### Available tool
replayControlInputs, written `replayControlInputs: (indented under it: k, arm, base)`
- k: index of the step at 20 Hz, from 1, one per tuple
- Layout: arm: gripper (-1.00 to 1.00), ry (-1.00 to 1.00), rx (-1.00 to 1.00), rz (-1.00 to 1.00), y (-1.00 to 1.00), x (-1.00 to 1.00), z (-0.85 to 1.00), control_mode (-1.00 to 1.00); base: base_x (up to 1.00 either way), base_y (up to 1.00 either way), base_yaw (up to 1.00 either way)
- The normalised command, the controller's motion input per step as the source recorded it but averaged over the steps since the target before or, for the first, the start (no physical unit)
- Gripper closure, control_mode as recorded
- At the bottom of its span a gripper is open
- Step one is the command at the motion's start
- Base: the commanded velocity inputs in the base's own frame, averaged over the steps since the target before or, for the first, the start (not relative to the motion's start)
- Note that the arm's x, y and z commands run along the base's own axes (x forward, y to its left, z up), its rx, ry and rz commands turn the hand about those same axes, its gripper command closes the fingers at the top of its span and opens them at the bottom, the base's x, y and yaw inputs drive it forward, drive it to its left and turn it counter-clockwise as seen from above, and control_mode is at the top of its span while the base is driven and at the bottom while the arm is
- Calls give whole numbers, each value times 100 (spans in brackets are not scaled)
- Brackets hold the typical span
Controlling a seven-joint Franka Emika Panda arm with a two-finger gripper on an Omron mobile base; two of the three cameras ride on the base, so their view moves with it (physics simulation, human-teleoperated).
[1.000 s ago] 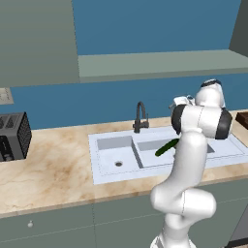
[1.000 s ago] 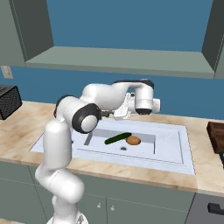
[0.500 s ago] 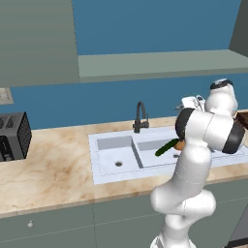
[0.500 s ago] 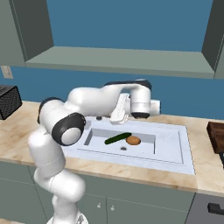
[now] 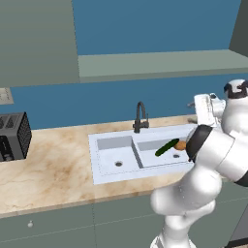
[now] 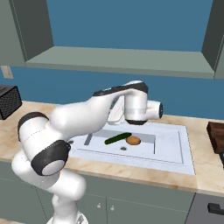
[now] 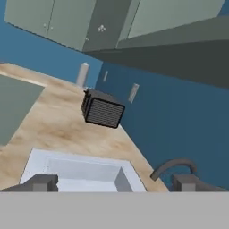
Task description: Pick up all produce items and place them in the sink. Turn on the sink faucet to wash them. Then turn the sink off and put them in the tray.
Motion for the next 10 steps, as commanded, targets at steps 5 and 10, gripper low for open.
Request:
replayControlInputs:
  k: [5, 10]
  arm:
    - [-100, 5, -3, -30, 0, -25, 29, -100]
    - [-100, 12, -1, -34, 0, -22, 8, -100]
  base:
    - [0, 0, 0]
    - [0, 0, 0]
